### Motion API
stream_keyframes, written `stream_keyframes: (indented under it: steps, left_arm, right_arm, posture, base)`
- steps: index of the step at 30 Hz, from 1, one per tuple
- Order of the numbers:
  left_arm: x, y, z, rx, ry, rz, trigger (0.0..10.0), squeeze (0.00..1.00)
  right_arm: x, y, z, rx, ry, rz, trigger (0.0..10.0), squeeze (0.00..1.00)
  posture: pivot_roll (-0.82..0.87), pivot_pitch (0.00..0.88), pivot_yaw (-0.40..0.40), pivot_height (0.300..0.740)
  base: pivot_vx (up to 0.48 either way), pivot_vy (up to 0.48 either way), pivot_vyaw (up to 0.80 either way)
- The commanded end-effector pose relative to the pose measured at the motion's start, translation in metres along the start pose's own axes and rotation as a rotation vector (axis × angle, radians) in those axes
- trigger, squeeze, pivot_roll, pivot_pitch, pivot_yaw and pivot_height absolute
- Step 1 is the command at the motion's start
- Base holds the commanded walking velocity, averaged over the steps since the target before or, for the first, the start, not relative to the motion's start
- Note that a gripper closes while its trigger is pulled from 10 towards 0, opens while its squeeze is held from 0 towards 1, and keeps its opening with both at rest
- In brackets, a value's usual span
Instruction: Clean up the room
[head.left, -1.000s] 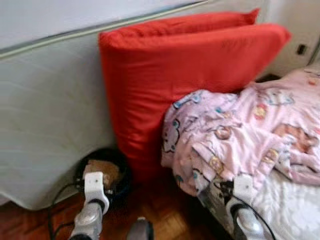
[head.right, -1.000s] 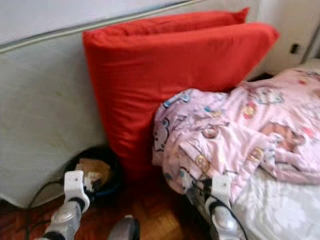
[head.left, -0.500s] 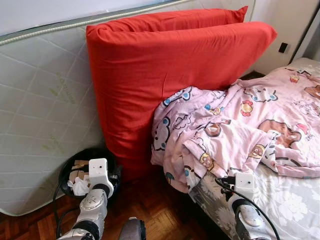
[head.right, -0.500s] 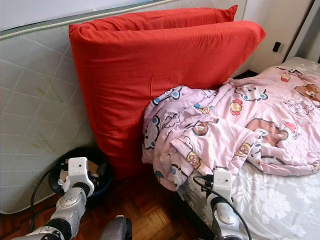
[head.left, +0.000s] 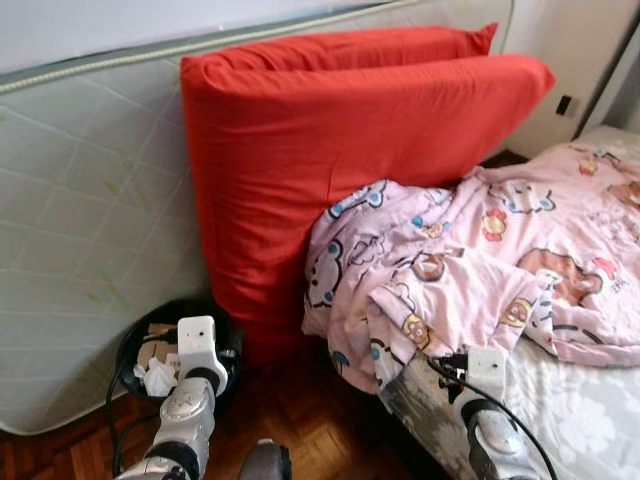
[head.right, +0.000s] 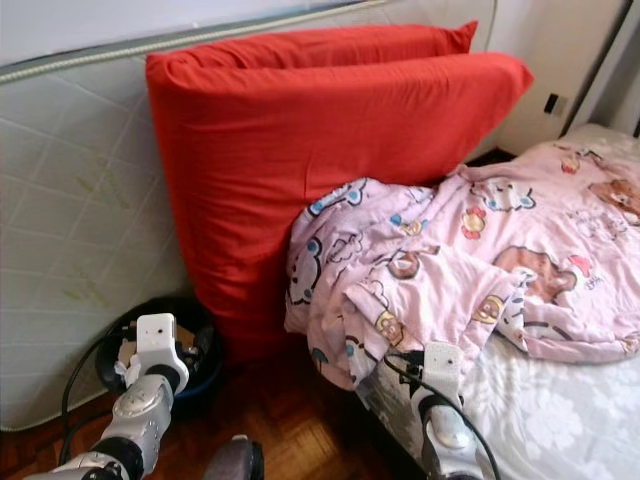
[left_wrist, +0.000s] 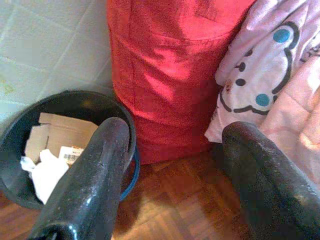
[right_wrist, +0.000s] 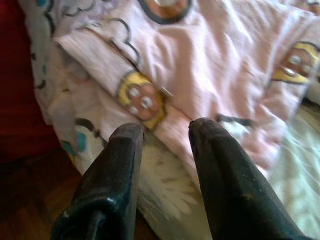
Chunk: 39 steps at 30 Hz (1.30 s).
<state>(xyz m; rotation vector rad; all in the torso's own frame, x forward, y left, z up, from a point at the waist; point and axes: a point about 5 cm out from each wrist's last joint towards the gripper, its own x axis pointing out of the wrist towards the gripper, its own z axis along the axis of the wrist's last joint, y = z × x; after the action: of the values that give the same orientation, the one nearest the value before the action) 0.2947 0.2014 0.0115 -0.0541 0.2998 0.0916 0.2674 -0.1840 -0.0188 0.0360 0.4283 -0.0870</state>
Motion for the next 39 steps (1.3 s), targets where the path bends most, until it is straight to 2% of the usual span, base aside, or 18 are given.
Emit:
stream_keyframes:
  steps: [1, 10, 17, 39]
  left_arm:
    - [0.002, -0.006, 0.005, -0.003, -0.028, -0.02, 10.0, 0.0]
    - [0.002, -0.008, 0.004, -0.008, -0.027, -0.023, 10.0, 0.0]
    - [0.003, -0.009, 0.006, -0.011, -0.033, -0.022, 10.0, 0.0]
    - [0.001, -0.005, 0.001, -0.01, -0.008, -0.016, 10.0, 0.0]
  right_arm:
    - [0.0, -0.007, 0.001, 0.0, 0.006, -0.025, 10.0, 0.0]
    - [-0.003, -0.006, -0.006, -0.004, 0.025, -0.022, 10.0, 0.0]
    - [-0.003, -0.006, -0.008, -0.004, 0.038, -0.023, 10.0, 0.0]
    - [-0.007, -0.012, -0.018, 0.0, 0.109, -0.044, 10.0, 0.0]
  posture:
    - [0.04, 0.0, 0.024, 0.637]
    - [0.05, 0.0, 0.023, 0.637]
    - [0.05, 0.0, 0.023, 0.637]
    - [0.04, 0.0, 0.022, 0.637]
  base:
    - [0.277, 0.0, 0.0]
    - [0.279, 0.0, 0.0]
    - [0.0, 0.0, 0.0]
    - [0.303, 0.0, 0.0]
